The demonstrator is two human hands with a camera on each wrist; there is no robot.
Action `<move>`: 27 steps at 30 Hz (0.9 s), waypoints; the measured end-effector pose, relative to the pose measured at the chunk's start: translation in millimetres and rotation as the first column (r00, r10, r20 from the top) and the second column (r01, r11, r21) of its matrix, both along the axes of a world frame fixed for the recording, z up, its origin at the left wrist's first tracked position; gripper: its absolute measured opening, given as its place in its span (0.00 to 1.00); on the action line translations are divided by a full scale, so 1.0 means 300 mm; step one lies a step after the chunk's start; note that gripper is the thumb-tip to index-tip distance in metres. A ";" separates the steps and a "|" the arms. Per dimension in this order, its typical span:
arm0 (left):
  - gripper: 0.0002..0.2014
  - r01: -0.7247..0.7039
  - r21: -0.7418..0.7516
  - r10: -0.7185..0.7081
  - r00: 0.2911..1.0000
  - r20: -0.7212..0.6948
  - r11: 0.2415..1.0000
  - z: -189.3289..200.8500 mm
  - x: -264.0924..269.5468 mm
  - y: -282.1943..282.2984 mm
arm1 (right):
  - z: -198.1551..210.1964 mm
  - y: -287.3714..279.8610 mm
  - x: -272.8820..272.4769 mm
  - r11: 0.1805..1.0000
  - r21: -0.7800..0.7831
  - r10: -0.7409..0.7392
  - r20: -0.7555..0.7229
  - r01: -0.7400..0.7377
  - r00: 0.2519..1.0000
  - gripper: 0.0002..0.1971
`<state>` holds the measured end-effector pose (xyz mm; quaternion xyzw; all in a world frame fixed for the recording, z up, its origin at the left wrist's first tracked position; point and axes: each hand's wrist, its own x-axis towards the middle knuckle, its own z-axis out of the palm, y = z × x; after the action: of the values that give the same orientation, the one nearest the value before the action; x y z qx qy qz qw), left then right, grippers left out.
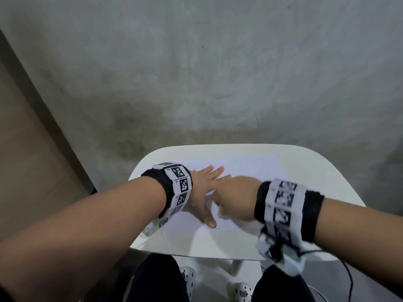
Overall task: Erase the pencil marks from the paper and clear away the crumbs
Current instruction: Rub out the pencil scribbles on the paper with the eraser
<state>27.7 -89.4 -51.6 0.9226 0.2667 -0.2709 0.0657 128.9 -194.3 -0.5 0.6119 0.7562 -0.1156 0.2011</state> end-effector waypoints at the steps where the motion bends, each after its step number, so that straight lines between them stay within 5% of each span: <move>1: 0.68 -0.001 -0.016 0.002 1.000 0.016 1.000 0.003 -0.004 0.005 | 0.006 0.033 0.026 0.999 -0.003 -0.043 0.034 0.043 0.999 0.12; 4: 0.67 0.008 -0.033 -0.007 1.000 0.026 0.999 0.004 -0.012 0.010 | 0.020 0.056 0.050 0.992 0.046 -0.121 0.139 0.116 0.983 0.14; 8: 0.67 0.009 -0.013 -0.008 1.000 0.019 1.000 -0.004 -0.008 0.010 | -0.011 0.005 0.015 0.996 -0.063 -0.060 0.023 0.061 0.998 0.05; 11: 0.67 0.011 -0.037 -0.011 1.000 0.009 0.999 -0.001 -0.012 0.022 | 0.016 0.052 0.069 0.989 0.041 -0.147 0.135 0.142 0.980 0.09; 14: 0.67 0.000 -0.021 0.000 1.000 0.011 1.000 -0.008 -0.009 0.011 | -0.001 0.018 0.031 1.000 -0.012 -0.027 0.137 0.029 0.990 0.07; 16: 0.67 0.008 -0.017 -0.008 1.000 0.017 1.000 -0.005 -0.008 0.007 | -0.009 0.001 0.027 0.999 -0.027 -0.027 0.138 0.031 0.990 0.15; 19: 0.67 0.009 -0.034 -0.009 1.000 -0.001 0.999 0.002 -0.013 0.016 | 0.007 0.054 0.091 0.994 0.060 -0.096 0.168 0.087 0.981 0.09; 23: 0.67 0.000 -0.020 0.001 1.000 0.022 1.000 -0.009 -0.010 0.010 | -0.022 0.004 0.043 0.997 -0.062 0.045 0.112 -0.039 0.993 0.08; 27: 0.66 0.002 -0.029 -0.003 1.000 -0.011 1.000 0.006 -0.013 0.013 | 0.007 0.039 0.104 0.994 0.074 -0.090 0.185 0.077 0.979 0.11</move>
<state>23.8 -85.4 -49.8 0.9203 0.2620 -0.2801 0.0773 160.2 -182.7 1.6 0.6576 0.7108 -0.0406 0.2462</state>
